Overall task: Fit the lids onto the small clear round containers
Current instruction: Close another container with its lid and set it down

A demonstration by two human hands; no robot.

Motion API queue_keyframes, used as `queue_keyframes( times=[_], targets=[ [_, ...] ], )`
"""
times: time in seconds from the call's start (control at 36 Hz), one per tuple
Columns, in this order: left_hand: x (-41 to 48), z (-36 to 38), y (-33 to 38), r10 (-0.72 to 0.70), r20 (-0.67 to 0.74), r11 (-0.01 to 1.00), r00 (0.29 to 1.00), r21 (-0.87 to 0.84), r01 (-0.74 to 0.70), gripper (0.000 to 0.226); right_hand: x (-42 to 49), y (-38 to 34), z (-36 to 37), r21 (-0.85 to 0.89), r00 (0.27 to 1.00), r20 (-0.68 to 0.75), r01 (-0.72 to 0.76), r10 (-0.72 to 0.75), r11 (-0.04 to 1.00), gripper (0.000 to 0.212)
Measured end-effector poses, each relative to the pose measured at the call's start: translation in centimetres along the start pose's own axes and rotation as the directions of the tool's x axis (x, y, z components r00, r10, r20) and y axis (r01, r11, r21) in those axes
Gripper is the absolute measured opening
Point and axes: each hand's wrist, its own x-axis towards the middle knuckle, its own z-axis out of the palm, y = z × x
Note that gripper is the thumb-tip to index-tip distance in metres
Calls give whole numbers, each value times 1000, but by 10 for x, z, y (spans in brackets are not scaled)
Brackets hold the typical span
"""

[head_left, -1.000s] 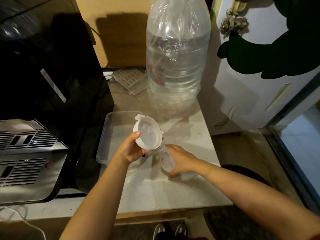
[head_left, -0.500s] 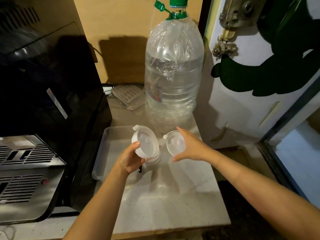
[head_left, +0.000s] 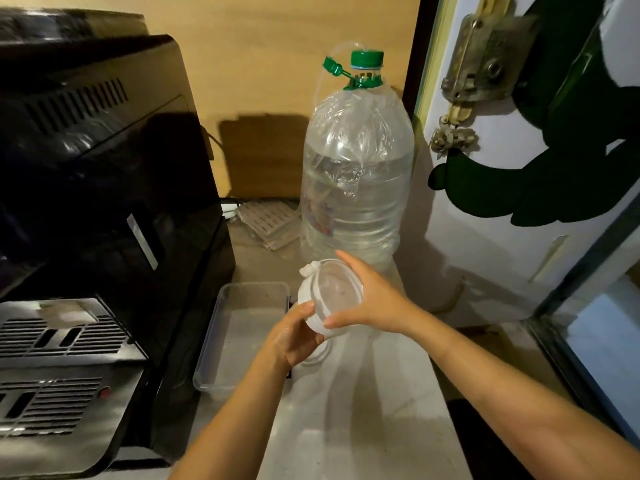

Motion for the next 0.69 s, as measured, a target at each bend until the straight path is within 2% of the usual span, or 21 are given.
queue_keyframes(
  times=[0.31,0.58,0.69],
  targets=[
    [2,3,2,28,-6,999,1000,-17,-28,90,4,0,7,3,998,11,60,-60,998,104],
    [0,6,7,41,-2,993,999,110,-40,82,7,1,8,11,996,63,64,-65,998,97],
    [-1,6,7,40,-23,990,999,136,-37,87,8,5,9,24,994,94,54,-56,998,98]
  ],
)
